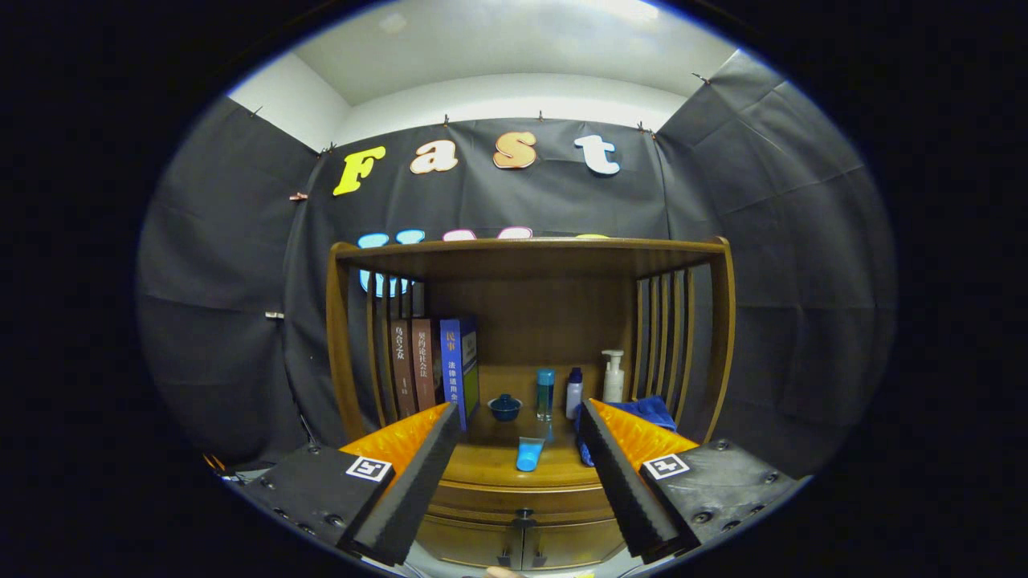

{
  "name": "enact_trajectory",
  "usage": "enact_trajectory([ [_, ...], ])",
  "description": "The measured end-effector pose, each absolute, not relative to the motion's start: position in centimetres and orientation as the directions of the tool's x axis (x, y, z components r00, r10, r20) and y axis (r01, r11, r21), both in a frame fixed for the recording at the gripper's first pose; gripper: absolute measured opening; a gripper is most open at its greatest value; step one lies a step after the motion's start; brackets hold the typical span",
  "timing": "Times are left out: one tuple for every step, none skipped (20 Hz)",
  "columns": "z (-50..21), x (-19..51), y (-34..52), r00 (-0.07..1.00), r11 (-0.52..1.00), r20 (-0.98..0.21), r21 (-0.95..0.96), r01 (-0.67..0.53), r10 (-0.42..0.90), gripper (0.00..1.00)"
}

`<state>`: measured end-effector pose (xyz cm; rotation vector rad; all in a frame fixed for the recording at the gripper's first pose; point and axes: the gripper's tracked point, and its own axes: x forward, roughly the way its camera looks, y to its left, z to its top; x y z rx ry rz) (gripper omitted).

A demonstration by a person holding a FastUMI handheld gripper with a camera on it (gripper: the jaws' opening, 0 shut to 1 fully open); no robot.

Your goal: Pull open the drawer, take out the items inside it, and place them on the countertop above the cabinet.

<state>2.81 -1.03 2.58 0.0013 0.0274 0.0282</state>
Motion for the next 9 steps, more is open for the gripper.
enact_trajectory([
  [2.58, 2.69, -1.14, 0.999, 1.0, -0.027, -0.001, -0.027, 0.027, 0.98],
  [2.63, 2.53, -1.18, 0.999, 1.0, -0.027, -0.003, -0.026, 0.026, 0.98],
  [2.59, 2.45, -1.21, 0.999, 1.0, -0.029, -0.005, -0.026, 0.026, 0.98],
  [2.57, 2.38, -1.24, 0.999, 1.0, -0.03, -0.006, -0.026, 0.026, 0.98],
  [2.55, 2.34, -1.27, 0.999, 1.0, -0.031, -0.007, -0.026, 0.025, 0.98],
  [2.42, 2.33, -1.29, 0.999, 1.0, -0.032, -0.009, -0.026, 0.026, 0.98],
  [2.24, 2.38, -1.26, 0.999, 1.0, -0.033, -0.008, -0.026, 0.026, 0.98],
  [2.16, 2.28, -1.28, 0.999, 1.0, -0.034, -0.007, -0.027, 0.026, 0.98],
  [2.12, 2.26, -1.33, 0.999, 1.0, -0.035, -0.005, -0.027, 0.027, 0.98],
])
